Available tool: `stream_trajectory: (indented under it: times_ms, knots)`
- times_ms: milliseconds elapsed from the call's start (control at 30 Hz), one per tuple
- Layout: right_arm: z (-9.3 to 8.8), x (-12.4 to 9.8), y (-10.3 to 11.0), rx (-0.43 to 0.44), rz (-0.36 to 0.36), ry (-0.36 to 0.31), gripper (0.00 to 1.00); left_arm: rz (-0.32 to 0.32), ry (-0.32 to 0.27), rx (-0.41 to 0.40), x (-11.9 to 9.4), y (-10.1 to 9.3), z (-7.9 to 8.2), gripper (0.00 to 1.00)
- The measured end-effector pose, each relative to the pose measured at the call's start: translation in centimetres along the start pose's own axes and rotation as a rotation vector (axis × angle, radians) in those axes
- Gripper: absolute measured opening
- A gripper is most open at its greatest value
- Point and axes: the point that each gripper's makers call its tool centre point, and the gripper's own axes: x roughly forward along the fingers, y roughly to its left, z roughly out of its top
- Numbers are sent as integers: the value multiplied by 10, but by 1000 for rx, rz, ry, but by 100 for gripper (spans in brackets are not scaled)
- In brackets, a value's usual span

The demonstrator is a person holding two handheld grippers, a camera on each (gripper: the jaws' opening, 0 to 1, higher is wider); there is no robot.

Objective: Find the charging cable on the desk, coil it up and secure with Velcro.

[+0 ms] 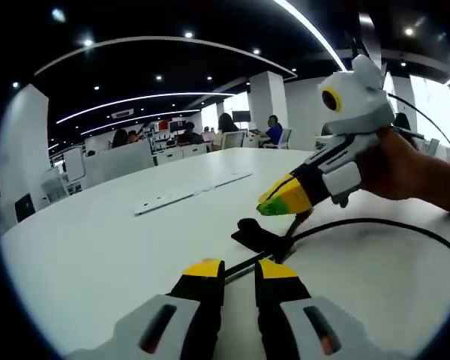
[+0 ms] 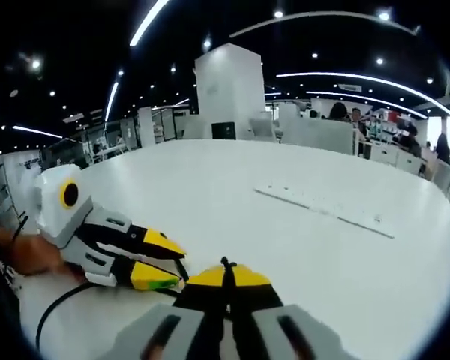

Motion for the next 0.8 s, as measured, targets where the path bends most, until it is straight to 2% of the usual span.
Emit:
stream_trajectory:
  times_ms: [267,300,467,800]
  knots:
    - [-20,18,5,0,28,116,3,0,1,1,3,3,0,17]
    - [-19,19,5,14,30,107,3,0,1,0,3,3,0,17]
    - [-21,22,-2,65,48,148,2,0,1,0,4,4,0,17]
    - [-22,23,-1,74,77,225,1,1,-1,-3,2,2,1,17]
